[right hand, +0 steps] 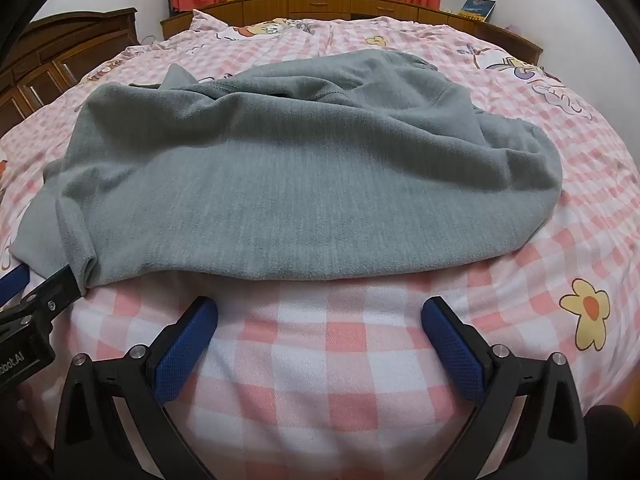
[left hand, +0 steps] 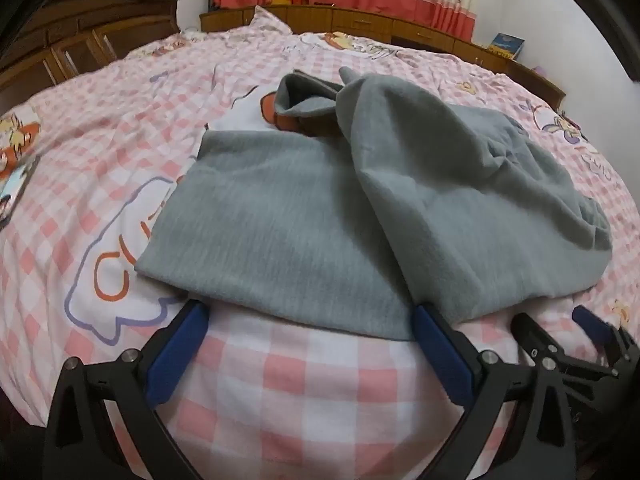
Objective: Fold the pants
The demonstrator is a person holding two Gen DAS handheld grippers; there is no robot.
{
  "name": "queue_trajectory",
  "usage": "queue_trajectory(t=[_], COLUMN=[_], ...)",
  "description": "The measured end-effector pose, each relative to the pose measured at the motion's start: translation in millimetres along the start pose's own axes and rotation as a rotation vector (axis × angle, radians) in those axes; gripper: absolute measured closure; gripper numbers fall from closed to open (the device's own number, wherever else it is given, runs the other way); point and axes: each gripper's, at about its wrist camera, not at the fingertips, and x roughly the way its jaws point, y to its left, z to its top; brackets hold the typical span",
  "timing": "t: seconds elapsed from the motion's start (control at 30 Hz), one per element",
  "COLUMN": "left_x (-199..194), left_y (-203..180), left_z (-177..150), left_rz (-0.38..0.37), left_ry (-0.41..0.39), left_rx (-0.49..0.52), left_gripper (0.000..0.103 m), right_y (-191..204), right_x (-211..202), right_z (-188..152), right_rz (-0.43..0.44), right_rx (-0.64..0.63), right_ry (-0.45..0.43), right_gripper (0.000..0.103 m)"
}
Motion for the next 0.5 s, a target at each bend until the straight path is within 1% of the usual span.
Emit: queue_trajectory(t=[0.1, 0.27, 0.43, 0.5], left_x=[3.4, 6.4, 4.5, 4.3], left_y=[6.4, -3.5, 3.0, 4.1], left_z=[-1.8, -3.4, 1.5, 0.8], left_rz=[-0.018, 0.024, -0.001, -0.002], left_ry=[0.02, 0.021, 0.048, 0.048], left_rx=[-0.033, 0.003, -0.021, -0.026], left_gripper=[0.0, 0.0, 0.0, 0.0], right_y=[-0.5, 0.2, 3.4, -0.9], right_x=[0.1, -0.1, 0.2, -1.4], right_z=[0.1, -0.2, 2.7, 1.5], right_rz=[-0.001, -0.005, -0.011, -0.007], right_rx=[0.0, -0.002, 0.004, 0.012], right_ry=[-0.001, 0.001, 0.004, -0.001], right_gripper=[0.0, 0.0, 0.0, 0.0])
